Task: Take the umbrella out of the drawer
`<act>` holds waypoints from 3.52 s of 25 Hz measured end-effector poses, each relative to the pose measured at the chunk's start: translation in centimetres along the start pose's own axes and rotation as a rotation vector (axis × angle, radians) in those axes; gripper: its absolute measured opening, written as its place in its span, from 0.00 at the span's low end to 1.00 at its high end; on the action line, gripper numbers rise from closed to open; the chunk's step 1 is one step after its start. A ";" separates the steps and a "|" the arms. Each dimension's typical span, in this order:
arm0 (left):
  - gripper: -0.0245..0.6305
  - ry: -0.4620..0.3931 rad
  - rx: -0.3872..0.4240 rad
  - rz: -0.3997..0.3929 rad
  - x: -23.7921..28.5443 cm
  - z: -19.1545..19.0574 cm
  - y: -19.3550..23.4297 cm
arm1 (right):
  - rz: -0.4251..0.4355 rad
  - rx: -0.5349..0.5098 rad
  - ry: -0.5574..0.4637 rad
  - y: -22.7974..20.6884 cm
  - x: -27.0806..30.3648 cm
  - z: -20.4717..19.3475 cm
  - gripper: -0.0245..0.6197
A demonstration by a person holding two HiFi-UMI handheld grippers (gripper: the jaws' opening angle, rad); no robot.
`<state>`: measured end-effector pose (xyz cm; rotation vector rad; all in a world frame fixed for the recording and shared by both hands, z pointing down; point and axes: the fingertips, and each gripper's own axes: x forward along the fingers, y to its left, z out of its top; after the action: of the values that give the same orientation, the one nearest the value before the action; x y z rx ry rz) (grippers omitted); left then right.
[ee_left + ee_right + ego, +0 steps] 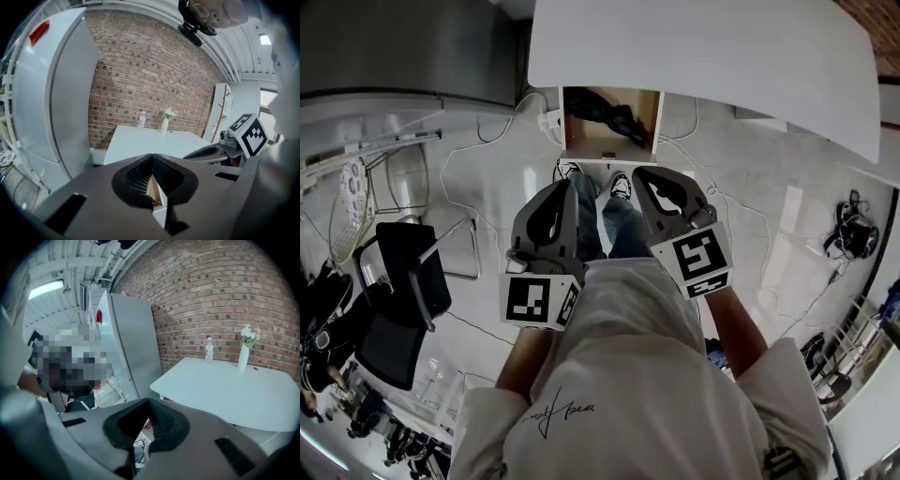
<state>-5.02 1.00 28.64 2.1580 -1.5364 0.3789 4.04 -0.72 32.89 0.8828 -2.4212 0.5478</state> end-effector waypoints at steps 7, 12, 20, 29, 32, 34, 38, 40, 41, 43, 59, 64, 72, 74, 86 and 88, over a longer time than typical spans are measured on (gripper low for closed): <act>0.06 0.048 -0.047 0.023 0.1 -2.1 1.6 | 0.034 -0.012 0.040 0.0 1.8 -1.2 0.06; 0.06 0.065 -0.058 0.023 0.4 -2.9 2.3 | 0.047 -0.023 0.061 0.1 2.8 -2.0 0.06; 0.06 0.075 -0.088 0.022 1.8 -3.9 3.4 | 0.060 -0.022 0.103 -0.5 4.5 -3.7 0.06; 0.06 0.115 -0.077 0.006 3.8 -5.6 5.4 | 0.024 -0.010 0.142 -2.0 6.8 -6.2 0.06; 0.06 0.141 -0.067 -0.009 4.1 -6.6 5.9 | 0.011 -0.008 0.159 -2.3 7.7 -7.2 0.06; 0.06 0.148 -0.069 -0.016 4.4 -7.0 6.3 | 0.006 -0.005 0.166 -2.4 8.4 -7.6 0.06; 0.06 0.141 -0.107 -0.063 5.0 -7.6 6.6 | -0.009 -0.006 0.172 -3.1 9.7 -8.3 0.06; 0.06 0.147 -0.108 -0.075 5.4 -7.9 6.8 | -0.028 -0.002 0.172 -3.9 10.3 -8.4 0.06; 0.06 0.149 -0.104 -0.077 5.6 -8.0 6.9 | -0.037 0.000 0.171 -4.2 10.6 -8.4 0.06; 0.06 0.154 -0.103 -0.081 5.8 -8.3 7.1 | -0.051 0.000 0.170 -4.7 11.0 -8.5 0.06; 0.06 0.210 -0.136 -0.073 8.6 -13.0 8.8 | -0.060 0.019 0.196 -4.3 14.9 -12.3 0.06; 0.06 0.227 -0.146 -0.073 9.1 -14.3 9.1 | -0.061 0.010 0.211 -4.9 16.4 -13.6 0.06; 0.06 0.262 -0.188 -0.043 9.7 -16.9 11.0 | -0.057 0.010 0.242 -5.9 19.2 -15.6 0.06; 0.06 0.264 -0.192 -0.046 10.0 -17.2 11.2 | -0.058 0.012 0.250 -6.1 20.0 -16.1 0.06; 0.06 0.267 -0.220 -0.071 11.9 -18.6 11.1 | -0.109 -0.088 0.322 -7.7 24.6 -19.9 0.21; 0.06 0.265 -0.230 -0.069 12.1 -18.7 11.2 | -0.123 -0.112 0.343 -8.0 25.3 -20.5 0.24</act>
<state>-10.69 -2.20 52.64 1.8933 -1.2881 0.4233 -0.84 -7.81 65.29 0.8104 -2.0528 0.4696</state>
